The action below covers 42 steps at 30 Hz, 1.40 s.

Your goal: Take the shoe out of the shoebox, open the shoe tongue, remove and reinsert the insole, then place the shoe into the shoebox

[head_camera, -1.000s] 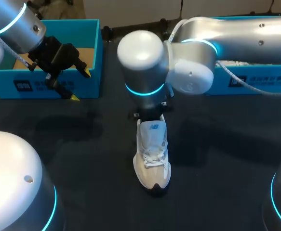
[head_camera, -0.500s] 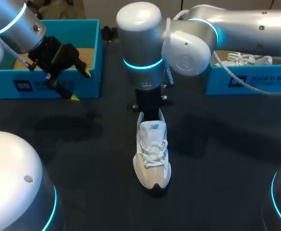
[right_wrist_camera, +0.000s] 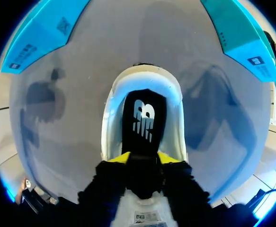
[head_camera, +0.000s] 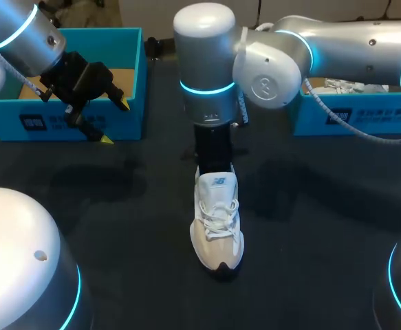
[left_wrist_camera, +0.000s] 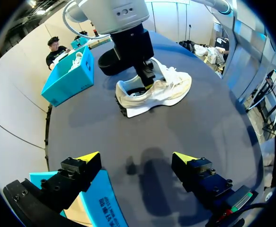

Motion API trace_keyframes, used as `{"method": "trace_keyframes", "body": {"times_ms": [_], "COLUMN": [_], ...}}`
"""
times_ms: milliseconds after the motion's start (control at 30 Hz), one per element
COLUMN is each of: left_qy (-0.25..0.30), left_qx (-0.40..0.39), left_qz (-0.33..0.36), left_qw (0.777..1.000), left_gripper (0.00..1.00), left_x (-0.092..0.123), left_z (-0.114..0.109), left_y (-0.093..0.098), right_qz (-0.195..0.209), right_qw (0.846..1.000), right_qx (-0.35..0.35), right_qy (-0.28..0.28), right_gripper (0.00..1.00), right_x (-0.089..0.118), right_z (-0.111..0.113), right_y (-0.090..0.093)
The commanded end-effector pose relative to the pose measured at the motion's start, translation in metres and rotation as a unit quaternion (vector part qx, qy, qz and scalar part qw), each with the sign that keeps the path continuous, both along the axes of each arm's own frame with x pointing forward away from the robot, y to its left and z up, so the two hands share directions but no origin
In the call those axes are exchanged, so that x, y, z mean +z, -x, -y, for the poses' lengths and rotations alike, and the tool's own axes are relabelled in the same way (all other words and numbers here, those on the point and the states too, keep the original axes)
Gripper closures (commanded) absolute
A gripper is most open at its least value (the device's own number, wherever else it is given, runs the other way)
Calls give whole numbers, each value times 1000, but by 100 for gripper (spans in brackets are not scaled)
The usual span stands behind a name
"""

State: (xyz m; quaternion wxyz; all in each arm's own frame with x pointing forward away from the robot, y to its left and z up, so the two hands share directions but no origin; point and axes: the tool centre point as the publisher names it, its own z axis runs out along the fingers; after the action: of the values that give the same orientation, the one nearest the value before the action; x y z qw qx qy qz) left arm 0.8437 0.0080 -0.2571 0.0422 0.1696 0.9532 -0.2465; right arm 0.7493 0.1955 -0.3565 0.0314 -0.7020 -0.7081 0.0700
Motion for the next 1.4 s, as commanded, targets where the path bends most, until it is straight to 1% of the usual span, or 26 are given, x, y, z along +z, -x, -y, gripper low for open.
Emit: {"method": "trace_keyframes", "body": {"times_ms": [33, 467, 667, 833, 1000, 1133, 1200, 1400], "left_qy": [-1, -1, -1, -1, -1, -1, -1, -1], "left_qx": [0, 0, 0, 0, 0, 0, 0, 0], "left_qz": [1, 1, 1, 1, 1, 1, 1, 1], "left_qw": [1000, 1000, 1000, 1000, 1000, 1000, 1000, 1000], "left_gripper": [0, 0, 0, 0, 0, 0, 0, 0], "left_x": [0, 0, 0, 0, 0, 0, 0, 0], "left_z": [-1, -1, -1, -1, -1, -1, -1, -1], "left_y": [2, 2, 2, 2, 2, 2, 2, 2], "right_qz": [0, -16, -20, 3, 17, 31, 45, 67], "right_qw": [1000, 1000, 1000, 1000, 1000, 999, 998, 997], "right_qx": [1, 9, 4, -10, -14, -15, -19, -19], "right_qy": [0, 0, 2, 12, 22, 28, 33, 40], "right_gripper": [0, 0, 0, 0, 0, 0, 0, 0], "right_x": [-1, -3, 1, 13, 24, 32, 39, 54], "right_z": [-1, 0, 3, 7, 9, 10, 10, 6], "right_y": [0, 1, 5, 8, 6, 6, 6, 10]}}
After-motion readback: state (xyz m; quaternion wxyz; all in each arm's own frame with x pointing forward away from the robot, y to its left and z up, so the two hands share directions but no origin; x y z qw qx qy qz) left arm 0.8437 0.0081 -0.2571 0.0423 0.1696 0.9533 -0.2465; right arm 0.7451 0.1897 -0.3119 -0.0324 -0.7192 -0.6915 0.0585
